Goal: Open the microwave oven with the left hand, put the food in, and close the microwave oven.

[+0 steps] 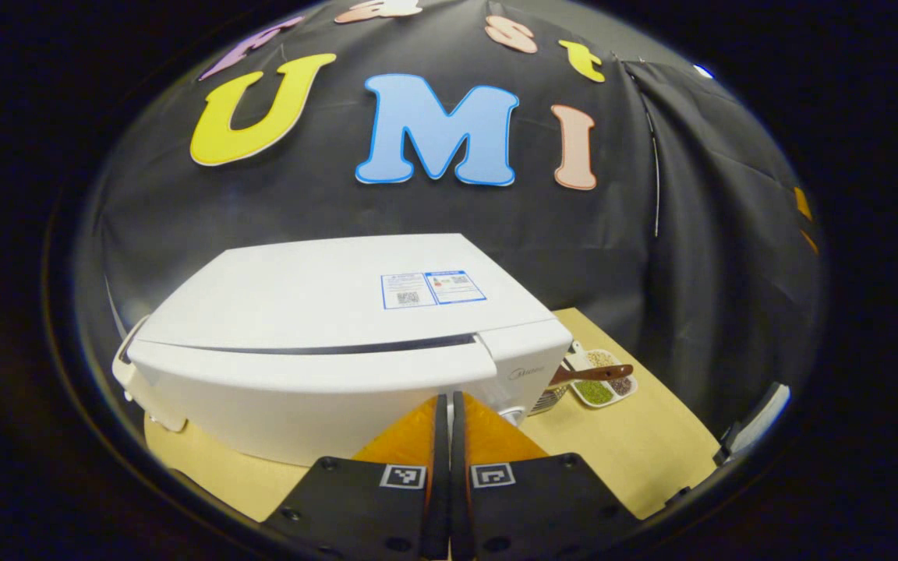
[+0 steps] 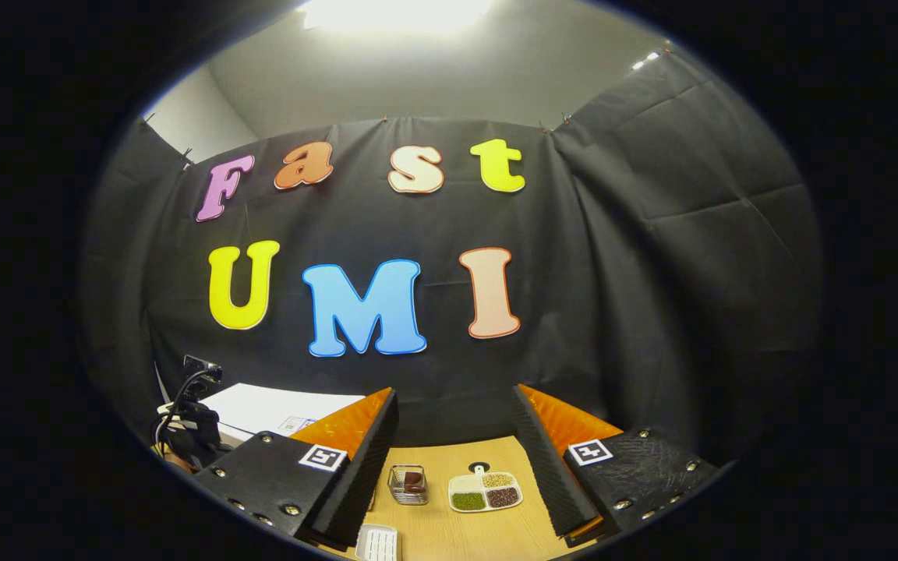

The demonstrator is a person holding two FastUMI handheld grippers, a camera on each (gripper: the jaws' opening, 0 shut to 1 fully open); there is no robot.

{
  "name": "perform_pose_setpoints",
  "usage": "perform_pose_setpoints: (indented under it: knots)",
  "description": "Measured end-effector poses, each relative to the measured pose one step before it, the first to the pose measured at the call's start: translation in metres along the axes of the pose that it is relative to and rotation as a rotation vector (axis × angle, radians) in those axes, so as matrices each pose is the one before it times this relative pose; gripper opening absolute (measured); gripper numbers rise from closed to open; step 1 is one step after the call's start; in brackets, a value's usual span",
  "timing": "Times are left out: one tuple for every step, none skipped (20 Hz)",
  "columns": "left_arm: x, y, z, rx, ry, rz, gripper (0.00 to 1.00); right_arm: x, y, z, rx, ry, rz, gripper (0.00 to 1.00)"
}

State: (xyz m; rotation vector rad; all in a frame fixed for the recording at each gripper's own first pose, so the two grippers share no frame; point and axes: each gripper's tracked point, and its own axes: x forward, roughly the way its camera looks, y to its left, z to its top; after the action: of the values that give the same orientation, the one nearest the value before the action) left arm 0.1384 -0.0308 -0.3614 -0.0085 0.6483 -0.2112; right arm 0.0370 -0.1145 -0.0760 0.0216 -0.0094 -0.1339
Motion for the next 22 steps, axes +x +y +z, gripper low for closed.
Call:
perform_pose_setpoints:
  knots:
    - [0.00073,-0.00007,-0.00005,-0.00233,-0.00147,0.00187,0.07,0.00138,-0.00042,-0.00175,0.00121,0.00442,0.00193,0.88]
    - [-0.00028,0.00045,0.00087,-0.00015,-0.00187,0.00138,0.07,0.00121,0.00174,-0.00023,-0.00090,0.00145,0.00603,0.88]
    - [0.00047,0.00018,0.00025,0.00004,-0.00067,0.00051,0.07,0.00039,0.00299,0.00025,-0.00280,0.00099,0.00874,0.88]
    - [0.00009,-0.00123,-0.00119,0.00070,-0.00201,-0.00035,0.07,0.00033,0.00274,0.00107,-0.00568,-0.00173,0.00725,0.88]
    - [0.00038,0.00020,0.00017,-0.00051,-0.00059,-0.00169,0.07,0.00025,0.00231,0.00075,-0.00542,-0.00326,0.00899,0.88]
    - [-0.00052,0.00131,0.00084,-0.00281,-0.00024,-0.00385,0.06,0.00096,0.00383,0.00085,-0.00354,-0.00047,0.00814,0.88]
    - [0.00004,-0.00029,-0.00048,-0.00061,0.00221,-0.00438,0.07,0.00023,0.00340,-0.00095,-0.00244,0.00133,0.00895,0.88]
    - [0.00039,0.00003,0.00004,0.00297,0.00088,-0.00372,0.07,0.00018,0.00331,0.00002,-0.00156,0.00257,0.00577,0.88]
    - [0.00043,-0.00025,0.00003,0.00250,-0.00102,-0.00279,0.07,-0.00008,0.00271,-0.00037,-0.00007,0.00118,0.00478,0.88]
    - [-0.00024,0.00055,-0.00015,0.00011,-0.00191,0.00119,0.07,-0.00150,0.00231,0.00159,0.00112,-0.00149,0.00310,0.88]
    - [0.00099,0.00188,0.00271,-0.00016,-0.00292,0.00142,0.07,-0.00189,0.00152,0.00053,0.00042,-0.00203,0.00144,0.88]
    - [0.00292,-0.00081,-0.00020,0.00018,0.00084,0.00033,0.07,-0.00119,0.00157,0.00010,-0.00021,0.00019,0.00243,0.88]
    - [0.00547,0.00417,0.00476,0.00742,-0.00260,0.01723,0.07,-0.00149,0.00171,-0.00123,-0.00224,0.00298,0.00238,0.88]
    - [-0.00032,-0.00223,-0.00282,-0.02679,0.03579,-0.01054,0.07,-0.00161,0.00096,-0.00056,-0.00412,0.00322,0.00127,0.88]
    - [-0.00007,-0.00154,-0.00217,0.00343,0.00324,0.00013,0.07,-0.00264,0.00060,0.00140,-0.00506,0.00050,-0.00001,0.88]
    - [-0.00047,-0.00122,0.00067,0.02996,-0.00513,-0.00107,0.05,-0.00211,-0.00028,0.00204,-0.00276,-0.00618,-0.00491,0.88]
    - [-0.00257,-0.00001,0.00145,0.01790,-0.00227,0.00658,0.07,-0.00084,0.00007,0.00201,0.00245,-0.00198,-0.00348,0.88]
    - [-0.00511,-0.00006,0.00493,0.00513,-0.01086,0.00273,0.07,-0.00137,0.00296,0.00089,0.00415,0.00225,0.00416,0.88]
    - [-0.00717,-0.00434,0.00798,-0.01535,-0.02511,-0.01376,0.07,-0.00131,0.00374,0.00038,-0.00203,0.00082,0.00253,0.88]
    - [-0.01239,-0.00413,0.01033,-0.00847,-0.03054,-0.01119,0.07,-0.00001,0.00248,0.00082,-0.00520,0.00444,0.00233,0.88]
    - [-0.01269,-0.00168,0.01300,0.00843,-0.03292,0.00216,0.07,0.00023,0.00462,0.00146,0.00004,0.00417,0.01028,0.88]
    - [-0.01620,-0.00100,0.01923,0.00950,-0.04642,0.00160,0.07,0.00047,0.00606,0.00375,0.00616,0.00239,0.00990,0.88]
